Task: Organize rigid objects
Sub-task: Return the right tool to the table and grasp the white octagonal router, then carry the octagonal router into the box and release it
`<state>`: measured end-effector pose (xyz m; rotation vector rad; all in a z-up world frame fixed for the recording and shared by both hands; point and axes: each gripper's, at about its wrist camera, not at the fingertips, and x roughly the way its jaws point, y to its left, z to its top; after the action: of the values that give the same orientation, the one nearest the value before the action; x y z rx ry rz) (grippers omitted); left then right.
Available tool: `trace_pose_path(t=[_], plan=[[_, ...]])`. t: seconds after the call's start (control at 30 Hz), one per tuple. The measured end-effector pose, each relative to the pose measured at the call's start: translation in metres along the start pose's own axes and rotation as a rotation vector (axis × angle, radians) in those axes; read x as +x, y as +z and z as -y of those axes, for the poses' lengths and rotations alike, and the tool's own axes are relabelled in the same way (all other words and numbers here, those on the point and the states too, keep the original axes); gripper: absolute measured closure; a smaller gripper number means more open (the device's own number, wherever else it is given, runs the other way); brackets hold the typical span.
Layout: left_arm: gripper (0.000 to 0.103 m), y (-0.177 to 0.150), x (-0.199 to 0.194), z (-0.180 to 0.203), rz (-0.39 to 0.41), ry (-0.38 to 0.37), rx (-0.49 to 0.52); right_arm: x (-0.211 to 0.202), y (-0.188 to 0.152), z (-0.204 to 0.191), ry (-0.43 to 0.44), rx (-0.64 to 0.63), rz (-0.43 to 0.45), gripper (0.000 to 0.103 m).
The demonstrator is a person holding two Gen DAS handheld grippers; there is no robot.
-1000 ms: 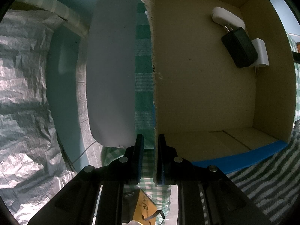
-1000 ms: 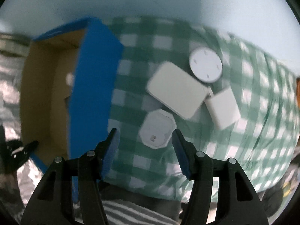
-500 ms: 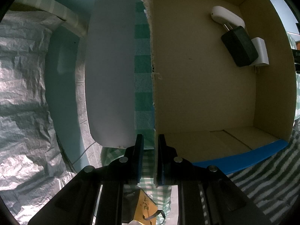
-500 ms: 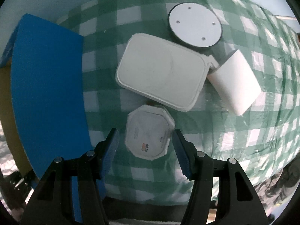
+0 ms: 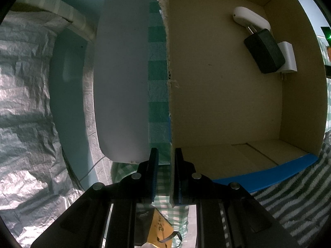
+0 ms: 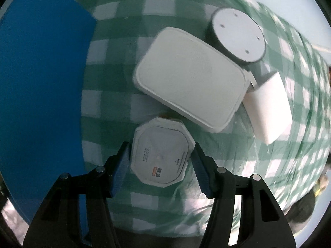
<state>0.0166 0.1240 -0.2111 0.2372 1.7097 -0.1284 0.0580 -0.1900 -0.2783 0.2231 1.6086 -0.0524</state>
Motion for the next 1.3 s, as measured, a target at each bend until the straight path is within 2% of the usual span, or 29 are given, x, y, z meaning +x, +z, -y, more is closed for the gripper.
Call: trace_pose_path(t=[0.07,0.4,0.7,0.9,0.97,1.03,1.3], plan=[[0.088,0.0,0.0,0.0,0.0,0.001,-0.001,-0.001,-0.001,-0.008,-0.002,-0.037,-0.004,0.048],[0.088,-0.002,-0.001,-0.002,0.003,0.003,-0.002,-0.023,-0.011,-0.031,0.003,-0.172,0.012,0.049],[0.088,-0.001,-0.002,-0.001,0.004,0.008,0.004,-0.069,-0.029,-0.052,0.032,-0.255,0.071,0.049],[0.088,-0.001,-0.002,0.0,0.005,0.011,0.011,-0.105,-0.042,-0.052,0.054,-0.303,0.12,0.049],[0.088,0.0,-0.002,0.0,0.005,0.011,0.012,-0.118,-0.043,-0.061,0.066,-0.325,0.141,0.049],[0.088,-0.001,-0.002,0.0,0.005,0.011,0.011,-0.136,-0.03,-0.048,0.077,-0.348,0.153,0.049],[0.088,-0.001,-0.002,0.001,0.007,0.012,0.014,-0.146,-0.033,-0.091,0.1,-0.456,0.177,0.049]])
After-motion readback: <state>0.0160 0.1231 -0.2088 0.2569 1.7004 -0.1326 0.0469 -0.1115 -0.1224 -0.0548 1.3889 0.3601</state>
